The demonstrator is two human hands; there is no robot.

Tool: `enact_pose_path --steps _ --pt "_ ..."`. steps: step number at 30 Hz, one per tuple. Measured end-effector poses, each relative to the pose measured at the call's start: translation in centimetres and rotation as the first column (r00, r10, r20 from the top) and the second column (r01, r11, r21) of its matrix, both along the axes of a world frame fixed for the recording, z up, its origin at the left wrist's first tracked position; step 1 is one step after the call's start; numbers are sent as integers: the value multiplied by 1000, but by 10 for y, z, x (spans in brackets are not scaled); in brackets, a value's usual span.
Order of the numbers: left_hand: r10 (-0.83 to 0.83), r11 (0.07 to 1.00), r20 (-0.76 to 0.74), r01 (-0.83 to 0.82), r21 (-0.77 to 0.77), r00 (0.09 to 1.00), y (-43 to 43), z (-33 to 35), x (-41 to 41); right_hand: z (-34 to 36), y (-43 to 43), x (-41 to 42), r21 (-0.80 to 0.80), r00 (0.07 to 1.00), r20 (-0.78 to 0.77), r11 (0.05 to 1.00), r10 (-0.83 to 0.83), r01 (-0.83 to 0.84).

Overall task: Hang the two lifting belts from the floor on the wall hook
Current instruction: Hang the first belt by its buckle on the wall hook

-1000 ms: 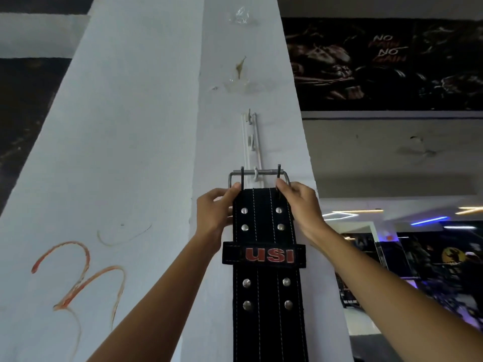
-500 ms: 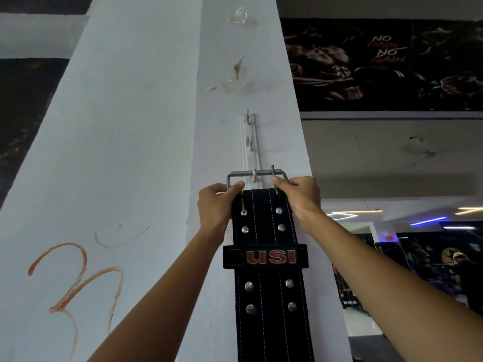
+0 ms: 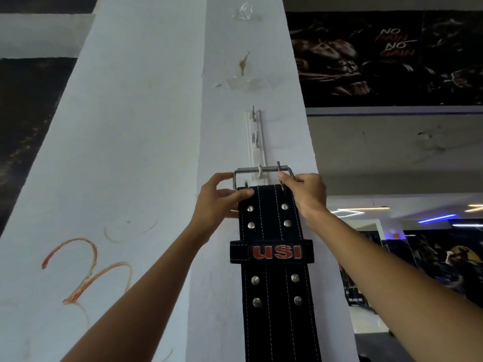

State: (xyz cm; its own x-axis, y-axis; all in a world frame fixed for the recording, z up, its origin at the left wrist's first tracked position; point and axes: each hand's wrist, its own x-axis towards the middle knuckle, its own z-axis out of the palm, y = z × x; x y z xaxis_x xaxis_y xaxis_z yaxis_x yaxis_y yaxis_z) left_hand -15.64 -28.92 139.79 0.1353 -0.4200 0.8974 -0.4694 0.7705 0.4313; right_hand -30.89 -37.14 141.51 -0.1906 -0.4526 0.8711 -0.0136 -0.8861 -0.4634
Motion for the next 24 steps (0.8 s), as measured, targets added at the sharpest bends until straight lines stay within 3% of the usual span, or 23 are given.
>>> enact_pose_path --steps 6,11,14,18,21,24 --pt "66 985 -257 -21 173 964 -2 23 -22 1 -2 -2 19 999 -34 1000 -14 14" --pt "45 968 -296 32 250 954 1 21 -24 -1 0 -3 53 998 -62 999 8 -5" --pt "-18 971 -225 70 227 974 5 2 -19 -9 3 -6 75 986 -141 994 89 -79" --pt "26 992 -121 -10 129 992 9 -64 -24 -56 13 -13 111 905 -140 914 403 -390" --pt "61 993 -142 -74 -92 988 5 -138 -41 -121 17 -8 33 896 -64 898 440 -439" --pt "18 997 -183 -32 -76 983 -6 -208 -45 -196 13 1 22 917 -13 917 398 -398"
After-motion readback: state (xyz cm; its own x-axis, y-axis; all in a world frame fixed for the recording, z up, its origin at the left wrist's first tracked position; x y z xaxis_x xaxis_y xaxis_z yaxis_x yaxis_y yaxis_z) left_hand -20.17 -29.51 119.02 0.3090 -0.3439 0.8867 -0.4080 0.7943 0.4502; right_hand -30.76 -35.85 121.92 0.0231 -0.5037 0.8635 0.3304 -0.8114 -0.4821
